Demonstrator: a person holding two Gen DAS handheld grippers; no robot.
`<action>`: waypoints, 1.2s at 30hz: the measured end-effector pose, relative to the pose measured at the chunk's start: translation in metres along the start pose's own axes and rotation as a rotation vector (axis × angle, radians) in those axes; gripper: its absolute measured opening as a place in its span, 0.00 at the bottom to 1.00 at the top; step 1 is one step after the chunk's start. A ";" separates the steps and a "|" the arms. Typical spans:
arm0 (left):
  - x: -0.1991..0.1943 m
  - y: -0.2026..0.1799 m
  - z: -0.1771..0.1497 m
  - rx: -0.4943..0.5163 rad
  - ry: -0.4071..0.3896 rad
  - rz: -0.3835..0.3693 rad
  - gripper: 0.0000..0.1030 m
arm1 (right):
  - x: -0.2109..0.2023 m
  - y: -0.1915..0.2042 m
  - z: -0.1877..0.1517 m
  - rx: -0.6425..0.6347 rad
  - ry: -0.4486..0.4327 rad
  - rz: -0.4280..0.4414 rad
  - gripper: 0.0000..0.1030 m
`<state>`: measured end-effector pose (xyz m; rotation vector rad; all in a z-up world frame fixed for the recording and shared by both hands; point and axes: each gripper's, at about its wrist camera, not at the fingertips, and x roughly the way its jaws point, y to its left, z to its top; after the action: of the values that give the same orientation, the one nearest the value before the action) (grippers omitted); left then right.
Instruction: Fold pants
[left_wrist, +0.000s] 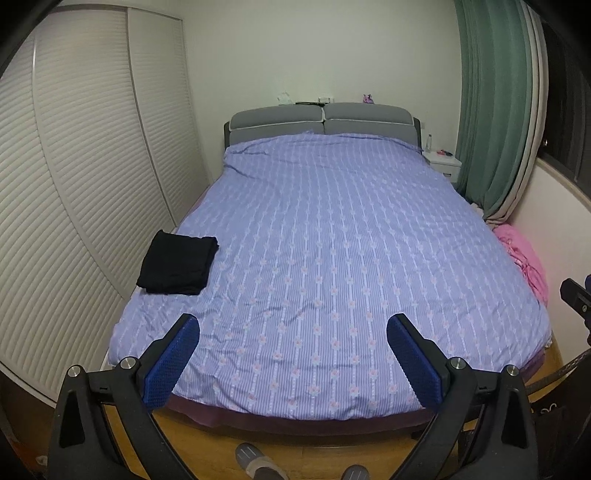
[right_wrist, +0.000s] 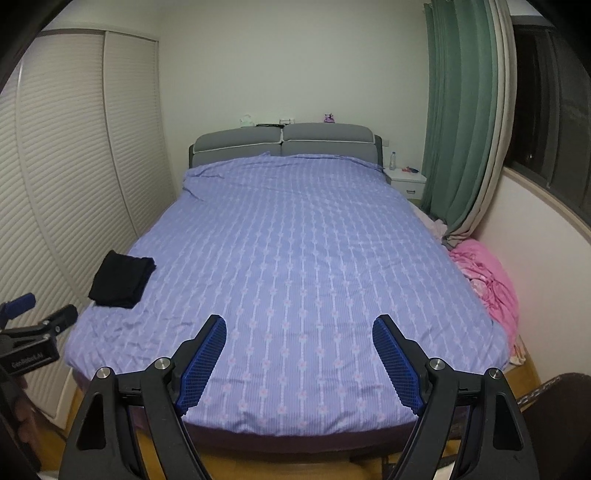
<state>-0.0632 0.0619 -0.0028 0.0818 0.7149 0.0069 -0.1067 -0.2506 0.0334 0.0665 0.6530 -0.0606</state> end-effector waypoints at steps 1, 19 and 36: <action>0.000 -0.001 0.000 0.003 -0.002 0.000 1.00 | 0.000 -0.002 -0.001 0.009 0.002 0.000 0.80; -0.007 -0.011 -0.005 0.059 -0.020 -0.011 1.00 | -0.005 -0.009 -0.008 0.066 -0.005 0.004 0.80; -0.011 -0.016 -0.007 0.076 -0.036 -0.019 1.00 | -0.006 -0.012 -0.008 0.074 -0.017 0.011 0.80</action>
<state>-0.0764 0.0463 -0.0027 0.1476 0.6794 -0.0395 -0.1166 -0.2619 0.0303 0.1410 0.6333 -0.0742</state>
